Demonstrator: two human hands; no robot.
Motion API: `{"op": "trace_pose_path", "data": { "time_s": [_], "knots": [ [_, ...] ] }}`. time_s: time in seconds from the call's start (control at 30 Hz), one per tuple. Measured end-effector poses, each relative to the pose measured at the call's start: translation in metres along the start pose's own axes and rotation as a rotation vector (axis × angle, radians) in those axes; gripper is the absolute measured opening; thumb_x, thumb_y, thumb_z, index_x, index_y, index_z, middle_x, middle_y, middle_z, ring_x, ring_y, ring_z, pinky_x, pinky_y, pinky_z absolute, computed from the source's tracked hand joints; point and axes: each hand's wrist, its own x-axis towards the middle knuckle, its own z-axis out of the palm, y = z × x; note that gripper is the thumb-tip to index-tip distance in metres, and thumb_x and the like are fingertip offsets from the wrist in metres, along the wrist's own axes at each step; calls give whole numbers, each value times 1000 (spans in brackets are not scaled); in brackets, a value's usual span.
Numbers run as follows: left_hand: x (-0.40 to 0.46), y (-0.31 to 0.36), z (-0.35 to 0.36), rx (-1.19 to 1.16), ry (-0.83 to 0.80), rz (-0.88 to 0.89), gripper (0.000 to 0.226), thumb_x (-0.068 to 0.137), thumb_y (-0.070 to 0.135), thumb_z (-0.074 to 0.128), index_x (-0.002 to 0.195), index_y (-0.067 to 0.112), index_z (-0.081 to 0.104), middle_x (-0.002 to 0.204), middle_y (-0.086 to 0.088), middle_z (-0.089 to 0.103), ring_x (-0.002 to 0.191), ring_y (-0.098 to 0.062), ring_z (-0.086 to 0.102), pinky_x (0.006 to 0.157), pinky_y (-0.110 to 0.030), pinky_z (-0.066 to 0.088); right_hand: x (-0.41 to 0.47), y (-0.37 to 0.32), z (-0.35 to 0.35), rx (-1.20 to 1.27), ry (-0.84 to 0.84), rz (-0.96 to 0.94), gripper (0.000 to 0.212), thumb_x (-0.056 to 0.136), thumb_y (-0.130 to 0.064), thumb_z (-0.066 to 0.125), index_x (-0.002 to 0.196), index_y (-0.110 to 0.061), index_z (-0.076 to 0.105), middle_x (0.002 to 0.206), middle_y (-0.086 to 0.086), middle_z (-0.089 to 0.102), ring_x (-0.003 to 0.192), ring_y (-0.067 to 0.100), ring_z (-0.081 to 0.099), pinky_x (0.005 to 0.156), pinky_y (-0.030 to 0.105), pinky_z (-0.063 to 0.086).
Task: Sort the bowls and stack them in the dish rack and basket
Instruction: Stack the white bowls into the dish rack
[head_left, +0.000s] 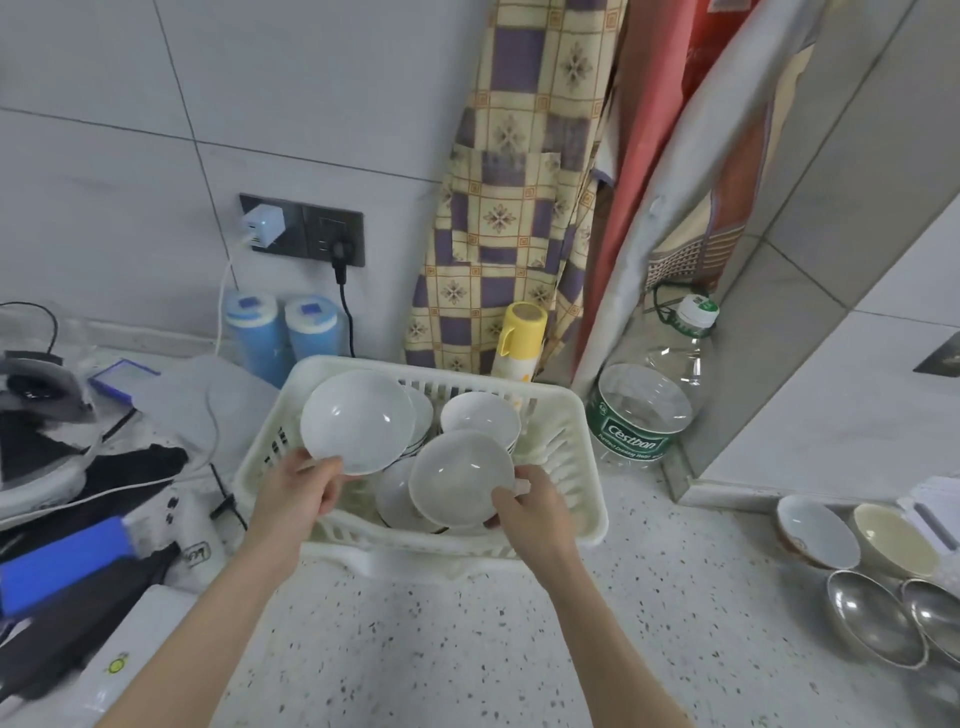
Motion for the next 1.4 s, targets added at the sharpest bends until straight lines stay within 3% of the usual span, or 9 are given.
{"op": "trace_pose_path", "data": {
  "time_s": [0.13, 0.2, 0.37, 0.53, 0.63, 0.77, 0.97, 1.13, 1.4],
  "knots": [
    [12, -1, -5, 8, 48, 28, 13, 89, 13, 57, 94, 24, 62, 46, 14, 52, 40, 3, 44, 52, -17, 39, 12, -5, 19, -90, -24, 3, 31, 86, -24, 51, 117, -23, 52, 72, -9, 72, 65, -4, 66, 58, 26, 46],
    [20, 0, -6, 11, 82, 31, 13, 89, 15, 58, 97, 24, 63, 49, 15, 56, 43, 5, 48, 52, -16, 42, 18, -8, 27, -156, -30, 0, 33, 87, -27, 51, 120, -22, 53, 71, -6, 73, 72, 3, 66, 58, 25, 43],
    [35, 2, -3, 20, 140, 36, 22, 90, 16, 60, 111, 15, 64, 65, 8, 60, 57, -5, 54, 58, -19, 44, 28, -12, 40, -281, -49, -14, 35, 89, -28, 48, 122, -24, 56, 78, -2, 74, 77, 16, 65, 60, 26, 43],
    [37, -3, 0, 25, 151, 67, 12, 91, 16, 59, 101, 20, 64, 52, 13, 61, 44, 7, 52, 55, -17, 41, 32, -7, 50, -297, -67, 20, 26, 88, -28, 44, 103, -25, 65, 75, -4, 74, 77, 20, 64, 68, 31, 49],
    [36, -2, -1, 18, 129, 85, 11, 90, 14, 59, 88, 24, 63, 48, 15, 59, 44, 5, 51, 58, -22, 42, 35, -5, 53, -306, -54, 42, 24, 87, -30, 43, 93, -24, 65, 75, -3, 74, 71, 19, 61, 64, 30, 47],
    [38, 1, -3, 35, 78, 46, 11, 88, 16, 59, 87, 26, 65, 50, 13, 63, 43, 3, 49, 57, -22, 41, 35, -4, 54, -331, -47, 78, 25, 87, -29, 41, 83, -25, 65, 67, -8, 73, 62, 11, 55, 58, 26, 41],
    [40, -4, -4, 120, 58, 24, 14, 84, 21, 62, 92, 32, 64, 60, 16, 70, 46, 6, 57, 58, -25, 43, 37, -3, 57, -430, -78, 81, 29, 89, -29, 38, 89, -24, 66, 64, -14, 72, 75, 9, 61, 61, 25, 39],
    [41, -6, -4, 165, 19, 19, 22, 83, 22, 62, 102, 32, 65, 67, 12, 73, 57, -6, 62, 63, -28, 48, 41, -2, 58, -490, -98, 88, 29, 87, -26, 38, 89, -23, 66, 65, -17, 72, 77, 10, 62, 64, 24, 41],
    [40, -5, -2, 198, -17, 23, 22, 85, 18, 62, 103, 30, 64, 65, 11, 73, 49, 4, 61, 60, -27, 46, 45, 6, 60, -554, -115, 71, 28, 94, -32, 36, 95, -25, 63, 72, -12, 73, 80, 12, 64, 69, 26, 45]
  ]
}}
